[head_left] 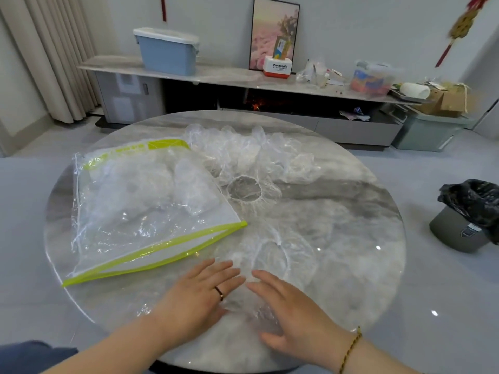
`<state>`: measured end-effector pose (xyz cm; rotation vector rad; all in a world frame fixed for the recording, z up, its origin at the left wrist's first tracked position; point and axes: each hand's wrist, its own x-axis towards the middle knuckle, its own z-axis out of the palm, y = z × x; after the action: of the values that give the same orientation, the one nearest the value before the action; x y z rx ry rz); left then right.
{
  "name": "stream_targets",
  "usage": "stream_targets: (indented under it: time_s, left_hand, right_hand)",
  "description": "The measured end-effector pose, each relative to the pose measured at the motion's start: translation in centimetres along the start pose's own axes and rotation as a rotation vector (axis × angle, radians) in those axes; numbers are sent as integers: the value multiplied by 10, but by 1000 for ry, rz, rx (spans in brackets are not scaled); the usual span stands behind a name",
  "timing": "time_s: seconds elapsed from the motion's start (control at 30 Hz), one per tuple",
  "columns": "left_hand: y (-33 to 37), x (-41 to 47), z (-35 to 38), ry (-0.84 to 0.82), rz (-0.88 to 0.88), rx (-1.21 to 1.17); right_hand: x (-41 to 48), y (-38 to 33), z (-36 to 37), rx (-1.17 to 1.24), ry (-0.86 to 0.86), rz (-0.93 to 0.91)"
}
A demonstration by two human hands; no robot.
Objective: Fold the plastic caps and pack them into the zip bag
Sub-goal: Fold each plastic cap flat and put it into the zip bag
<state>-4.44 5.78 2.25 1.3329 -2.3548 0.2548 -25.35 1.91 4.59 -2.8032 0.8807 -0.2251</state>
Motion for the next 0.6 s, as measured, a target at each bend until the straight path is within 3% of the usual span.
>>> stream_targets:
  time_s: [0.3,0.47,0.6]
  left_hand:
    - [-7,7,4,60,-62,-21]
    - [-9,10,6,138,-82,0]
    - [-7,11,10,59,-109,-38]
  right_hand:
    - [-4,33,-15,-105,87,86]
    - [-6,44,-13,33,64,150]
    - [-6,55,-22,135,24,315]
